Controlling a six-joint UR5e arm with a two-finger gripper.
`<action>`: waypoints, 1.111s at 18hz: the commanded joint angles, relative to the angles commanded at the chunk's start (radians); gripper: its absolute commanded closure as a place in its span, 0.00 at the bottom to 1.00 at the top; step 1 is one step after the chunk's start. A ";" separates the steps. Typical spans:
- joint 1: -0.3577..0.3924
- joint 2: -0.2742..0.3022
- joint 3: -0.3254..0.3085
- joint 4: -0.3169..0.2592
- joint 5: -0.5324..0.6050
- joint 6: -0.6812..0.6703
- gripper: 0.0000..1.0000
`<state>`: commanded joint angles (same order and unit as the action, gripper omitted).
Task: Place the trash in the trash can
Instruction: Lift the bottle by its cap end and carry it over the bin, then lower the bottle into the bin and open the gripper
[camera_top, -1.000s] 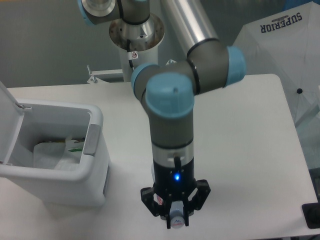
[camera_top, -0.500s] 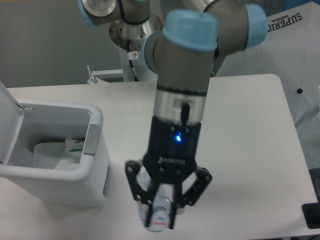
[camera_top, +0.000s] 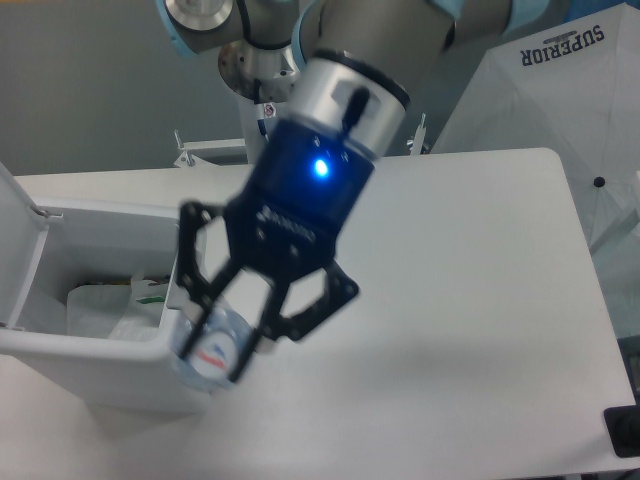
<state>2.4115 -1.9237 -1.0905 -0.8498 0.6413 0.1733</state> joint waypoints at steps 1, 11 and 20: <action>-0.006 0.008 -0.018 0.000 -0.011 0.002 1.00; -0.103 0.060 -0.170 0.003 -0.012 0.046 0.92; -0.107 0.106 -0.339 0.003 -0.012 0.230 0.26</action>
<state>2.3040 -1.8178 -1.4296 -0.8468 0.6289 0.4033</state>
